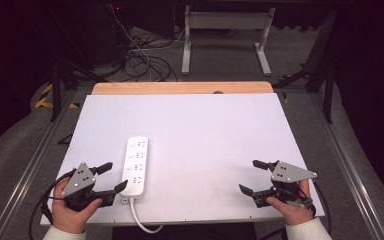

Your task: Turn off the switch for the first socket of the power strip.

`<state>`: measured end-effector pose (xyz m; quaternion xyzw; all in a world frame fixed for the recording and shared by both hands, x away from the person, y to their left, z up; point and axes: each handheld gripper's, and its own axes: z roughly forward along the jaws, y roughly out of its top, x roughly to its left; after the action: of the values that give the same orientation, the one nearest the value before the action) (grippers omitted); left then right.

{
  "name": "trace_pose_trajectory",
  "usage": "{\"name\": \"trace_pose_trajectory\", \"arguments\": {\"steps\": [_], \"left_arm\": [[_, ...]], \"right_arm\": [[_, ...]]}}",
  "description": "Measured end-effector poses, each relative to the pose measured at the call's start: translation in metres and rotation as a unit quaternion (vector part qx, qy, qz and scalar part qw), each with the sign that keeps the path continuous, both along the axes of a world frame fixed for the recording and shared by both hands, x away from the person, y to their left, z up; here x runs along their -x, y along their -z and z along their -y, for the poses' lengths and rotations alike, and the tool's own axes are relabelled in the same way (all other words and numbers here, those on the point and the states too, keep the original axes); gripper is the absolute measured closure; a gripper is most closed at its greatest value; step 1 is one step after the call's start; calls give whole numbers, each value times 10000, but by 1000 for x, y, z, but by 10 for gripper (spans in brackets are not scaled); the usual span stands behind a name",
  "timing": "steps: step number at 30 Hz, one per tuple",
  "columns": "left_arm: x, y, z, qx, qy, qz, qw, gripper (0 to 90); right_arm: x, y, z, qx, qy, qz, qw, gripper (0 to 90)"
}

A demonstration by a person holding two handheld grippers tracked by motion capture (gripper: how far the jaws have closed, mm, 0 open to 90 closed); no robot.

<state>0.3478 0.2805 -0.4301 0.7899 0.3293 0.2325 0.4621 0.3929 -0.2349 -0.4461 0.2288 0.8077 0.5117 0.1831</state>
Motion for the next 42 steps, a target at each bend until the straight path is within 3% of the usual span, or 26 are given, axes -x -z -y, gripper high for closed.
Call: {"name": "trace_pose_trajectory", "arguments": {"steps": [16,33,37,42], "left_arm": [[-20,-10,11,10,101,-79,9999,284],[-40,-12,26,-142,165,-168,9996,287],[-41,-13,26,-163,196,-252,9994,311],[-42,-15,25,-208,383,-458,9980,452]], "right_arm": [[0,1,0,21,-26,-7,10000,120],[0,2,0,32,-51,-17,10000,122],[0,2,0,30,-52,-20,10000,122],[0,2,-1,36,-64,-25,10000,123]]}}
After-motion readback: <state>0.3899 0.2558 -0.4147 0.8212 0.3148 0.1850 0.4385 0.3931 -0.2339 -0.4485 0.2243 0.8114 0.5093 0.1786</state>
